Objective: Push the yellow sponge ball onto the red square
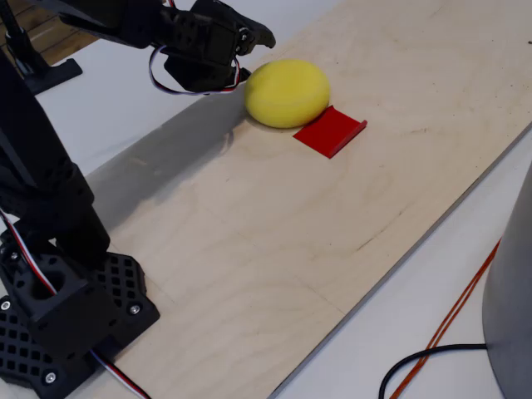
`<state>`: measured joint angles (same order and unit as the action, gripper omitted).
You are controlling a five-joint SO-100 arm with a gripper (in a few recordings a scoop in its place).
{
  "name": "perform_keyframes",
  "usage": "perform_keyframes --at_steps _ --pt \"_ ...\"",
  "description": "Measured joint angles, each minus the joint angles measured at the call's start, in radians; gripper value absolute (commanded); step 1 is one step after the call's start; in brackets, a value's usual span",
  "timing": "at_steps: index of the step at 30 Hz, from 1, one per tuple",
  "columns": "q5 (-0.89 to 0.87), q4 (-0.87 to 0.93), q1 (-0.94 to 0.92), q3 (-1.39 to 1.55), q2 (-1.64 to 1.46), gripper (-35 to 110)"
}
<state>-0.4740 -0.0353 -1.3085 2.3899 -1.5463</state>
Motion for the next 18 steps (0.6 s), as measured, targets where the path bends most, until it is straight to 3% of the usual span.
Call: perform_keyframes --at_steps 18 --pt "0.031 -0.057 -0.092 0.071 -0.003 19"
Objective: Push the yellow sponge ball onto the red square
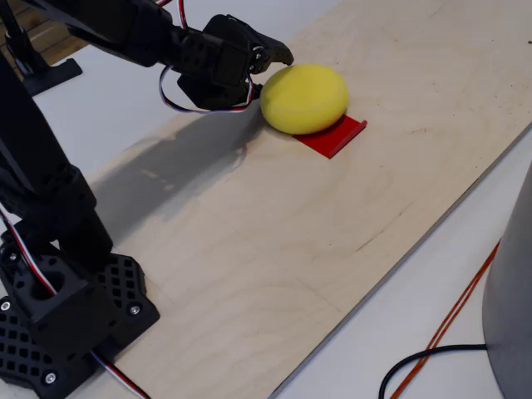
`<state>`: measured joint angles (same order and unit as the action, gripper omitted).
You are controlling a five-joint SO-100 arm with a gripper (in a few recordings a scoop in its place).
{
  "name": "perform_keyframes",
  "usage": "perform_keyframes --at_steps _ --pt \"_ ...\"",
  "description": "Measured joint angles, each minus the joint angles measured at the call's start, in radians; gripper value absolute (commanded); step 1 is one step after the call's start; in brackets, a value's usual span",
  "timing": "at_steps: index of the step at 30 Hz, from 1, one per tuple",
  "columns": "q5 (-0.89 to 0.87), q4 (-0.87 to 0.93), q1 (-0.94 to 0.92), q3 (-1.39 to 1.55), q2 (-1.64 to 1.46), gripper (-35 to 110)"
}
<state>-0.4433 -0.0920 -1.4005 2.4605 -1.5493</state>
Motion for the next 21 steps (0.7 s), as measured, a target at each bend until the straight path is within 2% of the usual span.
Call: perform_keyframes --at_steps 21 --pt "0.035 -0.018 -0.094 0.015 -0.031 18"
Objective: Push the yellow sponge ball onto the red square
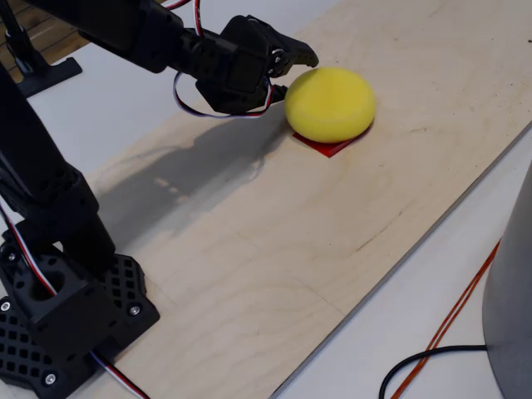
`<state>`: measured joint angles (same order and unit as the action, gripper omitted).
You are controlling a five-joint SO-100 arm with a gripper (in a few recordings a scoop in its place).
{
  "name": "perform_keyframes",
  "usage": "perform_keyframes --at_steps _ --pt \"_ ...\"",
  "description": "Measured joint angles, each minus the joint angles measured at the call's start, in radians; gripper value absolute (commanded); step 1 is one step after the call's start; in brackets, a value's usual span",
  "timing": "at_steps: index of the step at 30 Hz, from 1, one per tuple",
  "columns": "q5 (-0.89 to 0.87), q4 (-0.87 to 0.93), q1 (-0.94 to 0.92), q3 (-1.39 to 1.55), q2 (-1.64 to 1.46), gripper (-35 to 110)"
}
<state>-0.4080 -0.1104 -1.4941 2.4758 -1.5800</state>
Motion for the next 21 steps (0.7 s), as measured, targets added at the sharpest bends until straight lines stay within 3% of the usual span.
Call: perform_keyframes --at_steps 21 --pt "0.008 -0.041 -0.031 0.052 0.0 18"
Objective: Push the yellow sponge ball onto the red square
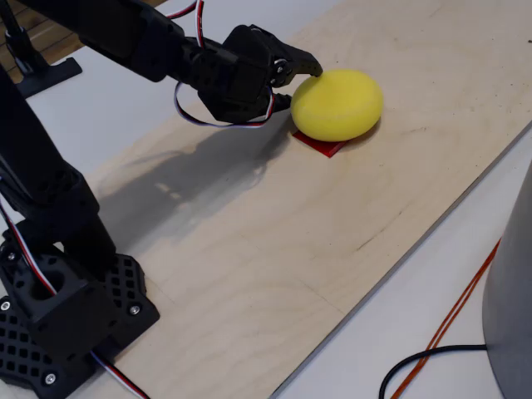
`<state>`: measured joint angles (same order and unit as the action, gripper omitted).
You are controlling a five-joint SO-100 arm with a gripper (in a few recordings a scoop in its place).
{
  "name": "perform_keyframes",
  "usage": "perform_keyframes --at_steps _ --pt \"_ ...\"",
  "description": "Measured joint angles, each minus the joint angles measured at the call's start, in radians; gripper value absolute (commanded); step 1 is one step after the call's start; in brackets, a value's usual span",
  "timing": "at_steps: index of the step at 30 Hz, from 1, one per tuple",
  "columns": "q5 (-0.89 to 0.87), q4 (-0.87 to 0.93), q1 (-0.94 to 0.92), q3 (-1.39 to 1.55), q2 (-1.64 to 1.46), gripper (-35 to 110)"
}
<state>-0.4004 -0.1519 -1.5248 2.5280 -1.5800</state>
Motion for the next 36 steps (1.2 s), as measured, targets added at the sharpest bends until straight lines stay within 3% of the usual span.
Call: perform_keyframes --at_steps 36 --pt "-0.075 -0.011 0.031 0.107 -0.187 20"
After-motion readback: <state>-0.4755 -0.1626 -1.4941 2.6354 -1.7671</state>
